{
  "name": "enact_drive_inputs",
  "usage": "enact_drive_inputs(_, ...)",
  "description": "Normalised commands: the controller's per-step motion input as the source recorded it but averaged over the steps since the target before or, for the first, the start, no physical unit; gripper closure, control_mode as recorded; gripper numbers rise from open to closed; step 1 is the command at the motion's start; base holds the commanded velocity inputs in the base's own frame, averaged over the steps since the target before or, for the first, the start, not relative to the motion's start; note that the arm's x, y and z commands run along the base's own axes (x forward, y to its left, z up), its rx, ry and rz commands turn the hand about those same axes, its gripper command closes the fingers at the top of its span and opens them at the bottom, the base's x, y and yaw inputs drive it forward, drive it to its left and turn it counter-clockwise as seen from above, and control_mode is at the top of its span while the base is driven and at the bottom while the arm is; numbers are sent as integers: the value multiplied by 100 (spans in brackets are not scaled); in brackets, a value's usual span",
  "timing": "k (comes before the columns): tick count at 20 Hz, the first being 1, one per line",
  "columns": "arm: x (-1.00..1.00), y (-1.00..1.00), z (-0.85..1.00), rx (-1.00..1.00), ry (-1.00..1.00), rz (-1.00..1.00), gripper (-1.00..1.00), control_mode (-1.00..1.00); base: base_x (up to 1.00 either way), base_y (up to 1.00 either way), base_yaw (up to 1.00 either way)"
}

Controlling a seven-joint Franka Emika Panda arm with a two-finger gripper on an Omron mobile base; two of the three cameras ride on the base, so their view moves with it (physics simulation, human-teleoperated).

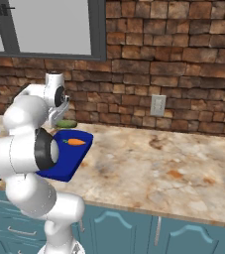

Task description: Place the two vegetables and bowl onto the tray for setting up a vegetable dip station.

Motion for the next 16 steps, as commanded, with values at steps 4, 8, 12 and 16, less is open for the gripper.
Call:
enact_drive_inputs(4,28,-6,-13,-3,0,16,100,-100,0,0,0)
enact_drive_inputs(8,33,0,-35,-6,0,14,100,-100,0,0,0)
enact_drive_inputs(12,31,0,-43,-4,0,9,100,-100,0,0,0)
enact_drive_inputs(16,20,0,-23,0,0,0,100,-100,0,0,0)
